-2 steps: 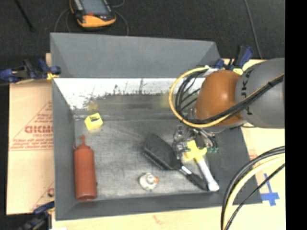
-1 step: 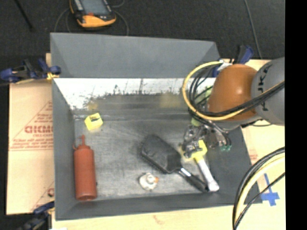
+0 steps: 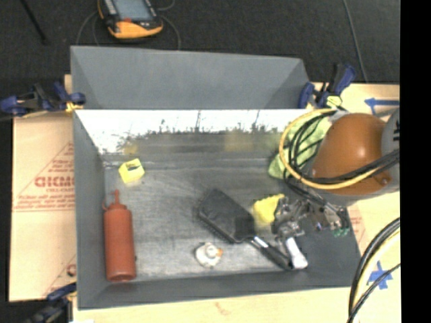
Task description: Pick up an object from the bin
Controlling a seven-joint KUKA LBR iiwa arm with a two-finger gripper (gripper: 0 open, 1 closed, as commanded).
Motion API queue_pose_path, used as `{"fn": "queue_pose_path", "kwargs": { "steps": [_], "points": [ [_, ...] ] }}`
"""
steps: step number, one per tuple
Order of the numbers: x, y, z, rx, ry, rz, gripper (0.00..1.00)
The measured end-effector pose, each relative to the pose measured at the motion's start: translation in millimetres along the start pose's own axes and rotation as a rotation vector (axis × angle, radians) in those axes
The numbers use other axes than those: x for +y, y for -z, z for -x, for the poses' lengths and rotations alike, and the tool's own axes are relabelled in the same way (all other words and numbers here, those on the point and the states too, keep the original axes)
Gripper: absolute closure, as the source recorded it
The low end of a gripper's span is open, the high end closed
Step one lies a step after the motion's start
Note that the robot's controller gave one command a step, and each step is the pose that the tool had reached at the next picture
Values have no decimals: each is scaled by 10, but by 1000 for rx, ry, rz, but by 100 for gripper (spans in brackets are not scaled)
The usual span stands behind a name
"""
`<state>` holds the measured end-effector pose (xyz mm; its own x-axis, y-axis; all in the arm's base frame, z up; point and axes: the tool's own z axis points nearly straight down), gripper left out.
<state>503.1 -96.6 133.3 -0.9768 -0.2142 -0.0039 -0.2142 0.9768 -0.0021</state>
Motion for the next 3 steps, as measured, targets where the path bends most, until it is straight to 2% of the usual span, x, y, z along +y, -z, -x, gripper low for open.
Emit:
{"fn": "queue_pose_path", "kwargs": {
  "steps": [1, 2, 3],
  "points": [
    [174, 372, -166, 8, 10, 3, 100],
    [311, 88, 66, 0, 7, 2, 0],
    [320, 71, 72, 1, 7, 3, 0]
  ]
}}
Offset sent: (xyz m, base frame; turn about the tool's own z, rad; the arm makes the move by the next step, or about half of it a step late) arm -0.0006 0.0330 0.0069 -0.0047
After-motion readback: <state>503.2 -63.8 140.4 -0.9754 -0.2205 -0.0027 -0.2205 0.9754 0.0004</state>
